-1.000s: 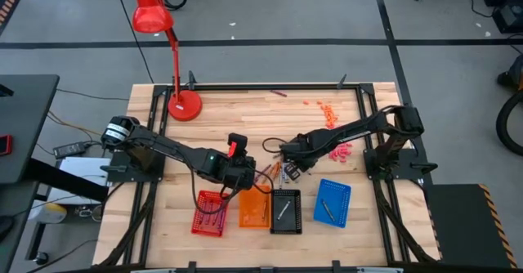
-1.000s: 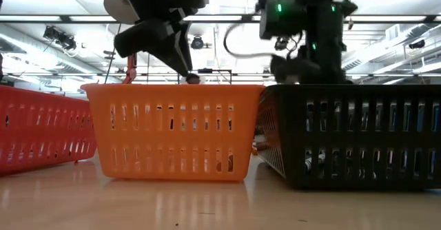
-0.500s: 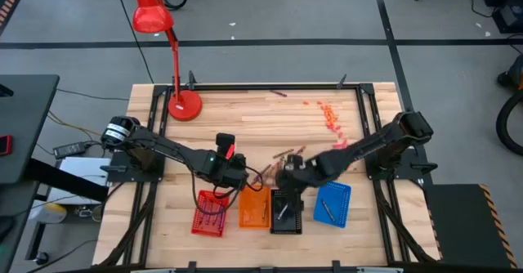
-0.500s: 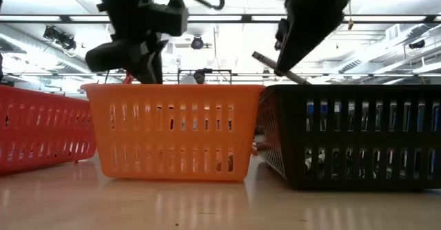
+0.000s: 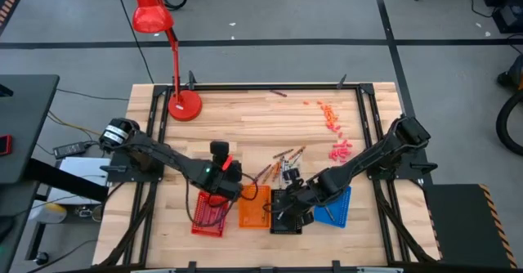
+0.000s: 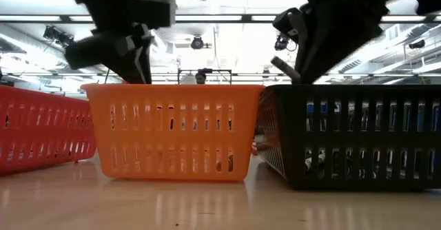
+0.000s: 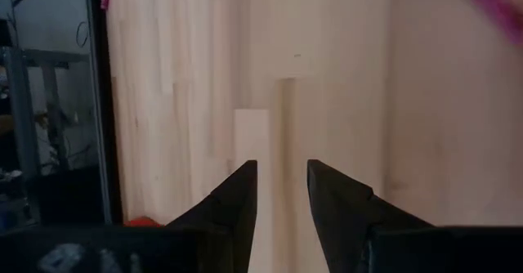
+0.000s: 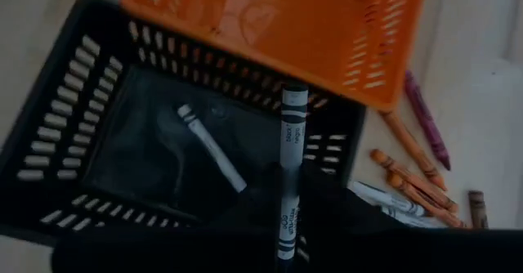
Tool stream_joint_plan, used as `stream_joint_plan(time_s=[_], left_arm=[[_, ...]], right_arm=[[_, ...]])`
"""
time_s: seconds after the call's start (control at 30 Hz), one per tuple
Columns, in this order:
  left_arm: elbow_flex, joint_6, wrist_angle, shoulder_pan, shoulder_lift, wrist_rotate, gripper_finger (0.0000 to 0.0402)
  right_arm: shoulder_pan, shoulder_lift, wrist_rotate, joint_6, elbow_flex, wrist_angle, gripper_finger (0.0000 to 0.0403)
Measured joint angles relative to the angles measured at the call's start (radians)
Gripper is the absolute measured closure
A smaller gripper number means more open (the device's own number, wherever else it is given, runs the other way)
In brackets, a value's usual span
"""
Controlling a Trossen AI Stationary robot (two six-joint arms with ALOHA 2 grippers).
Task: Sort crayons
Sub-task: Put the black crayon into the black bin, then put the brown crayon into the blue bin
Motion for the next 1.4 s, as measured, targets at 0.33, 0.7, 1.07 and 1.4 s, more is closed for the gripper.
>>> stream_joint_plan(time_s=[0.33, 0.7, 1.07, 1.4], left_arm=[[0.000, -0.089, 0.010, -0.099, 0.000, -0.021, 0.0281], [0.000, -0.194, 0.019, -0.113, 0.000, -0.023, 0.0281], [0.000, -0.209, 0.076, -0.110, 0.000, -0.024, 0.0281], [0.000, -0.217, 0.081, -0.110, 0.000, -0.024, 0.0281]], right_arm=[[0.001, 0.049, -0.047, -0.112, 0.000, 0.038, 0.0309], [-0.124, -0.014, 0.020, -0.119, 0.065, -0.179, 0.0277], [-0.363, -0.006, 0.027, -0.295, -0.015, -0.119, 0.0278], [-0.520, -0.001, -0.090, -0.413, -0.113, 0.019, 0.0278]])
